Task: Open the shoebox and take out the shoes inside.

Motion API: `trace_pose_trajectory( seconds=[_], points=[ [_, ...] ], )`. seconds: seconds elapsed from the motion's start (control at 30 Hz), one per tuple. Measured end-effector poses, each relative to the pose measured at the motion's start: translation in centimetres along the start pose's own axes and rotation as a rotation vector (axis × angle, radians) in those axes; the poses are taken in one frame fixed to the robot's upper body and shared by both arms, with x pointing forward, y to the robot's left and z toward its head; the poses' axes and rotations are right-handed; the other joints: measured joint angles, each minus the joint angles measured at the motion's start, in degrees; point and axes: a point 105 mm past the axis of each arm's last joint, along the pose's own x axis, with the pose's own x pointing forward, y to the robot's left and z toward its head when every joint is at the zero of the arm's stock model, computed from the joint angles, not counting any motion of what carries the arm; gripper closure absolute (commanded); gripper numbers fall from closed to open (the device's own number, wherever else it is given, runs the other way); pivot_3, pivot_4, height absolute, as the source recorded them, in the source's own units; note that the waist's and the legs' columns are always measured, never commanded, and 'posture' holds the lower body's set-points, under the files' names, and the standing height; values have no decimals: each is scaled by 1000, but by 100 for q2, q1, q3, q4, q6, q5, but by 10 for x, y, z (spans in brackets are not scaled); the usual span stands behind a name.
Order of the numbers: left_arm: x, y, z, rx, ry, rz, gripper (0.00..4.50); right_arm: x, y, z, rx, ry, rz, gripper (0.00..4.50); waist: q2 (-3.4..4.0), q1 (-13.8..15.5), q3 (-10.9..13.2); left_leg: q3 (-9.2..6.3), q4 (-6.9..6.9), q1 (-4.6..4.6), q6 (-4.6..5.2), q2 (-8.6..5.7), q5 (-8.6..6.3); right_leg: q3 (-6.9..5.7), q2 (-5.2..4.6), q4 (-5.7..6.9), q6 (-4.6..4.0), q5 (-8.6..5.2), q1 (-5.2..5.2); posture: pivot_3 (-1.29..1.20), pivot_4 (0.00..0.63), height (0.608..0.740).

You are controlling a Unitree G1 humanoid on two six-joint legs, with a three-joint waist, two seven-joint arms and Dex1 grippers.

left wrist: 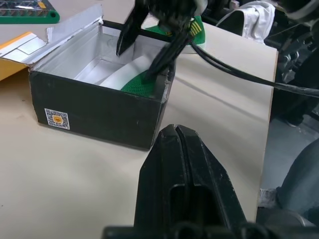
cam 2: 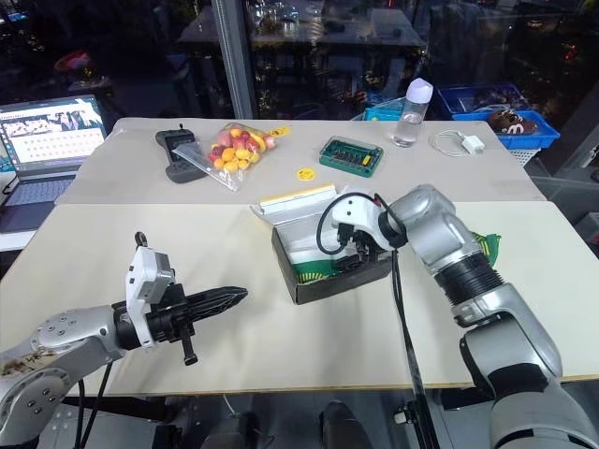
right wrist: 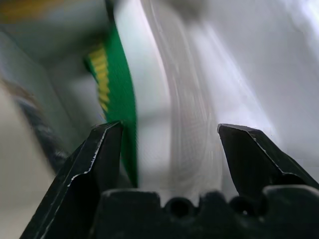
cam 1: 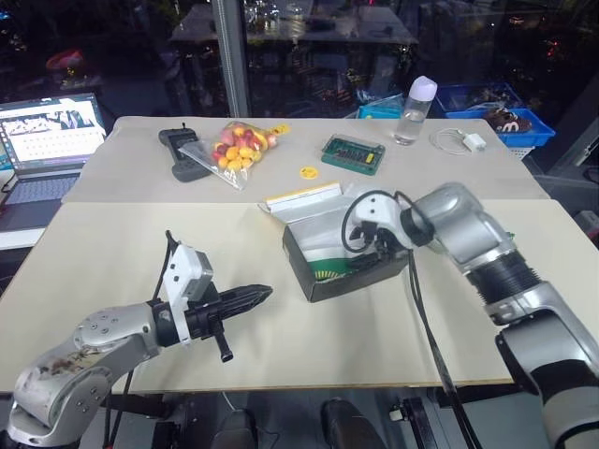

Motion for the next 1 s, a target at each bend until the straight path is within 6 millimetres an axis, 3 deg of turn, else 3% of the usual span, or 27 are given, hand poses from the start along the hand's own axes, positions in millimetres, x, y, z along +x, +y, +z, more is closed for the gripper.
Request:
trace_pose_trajectory(
  seconds=[0.17,0.27,0.47,0.5,0.77,1.0],
  points=[
    [0,1,0,0,0,9,4500,5,-2,-4,-10,12,-13,850,0,4,0,-1,2,2,0,-1,0,0,-1,-1,1,1,6,0,150,712],
    [0,1,0,-1,0,10,4500,6,-3,-4,-2,8,-18,1476,0,5,0,-1,4,6,-1,-1,1,0,0,0,2,2,9,0,150,712],
    [1,0,-1,-4,1,5,4500,3,-8,-2,1,-6,-56,3491,0,4,0,-2,4,7,-1,0,1,0,0,0,2,2,9,0,150,712],
    [1,0,-1,-5,2,4,4500,2,-9,-2,-1,-4,-60,3665,0,4,0,-2,4,6,-1,0,1,-1,0,0,2,2,9,0,150,712],
    [2,-1,-2,-7,4,0,4500,-2,-14,7,13,-49,-96,3665,1,-3,0,-3,3,2,-1,-1,1,0,0,0,2,2,5,0,150,712],
    [2,-1,-2,-8,4,0,4500,-37,-18,45,-31,-189,-159,3665,4,6,2,-4,2,-2,-1,-1,1,-1,1,0,2,1,2,0,150,712]
  ],
)
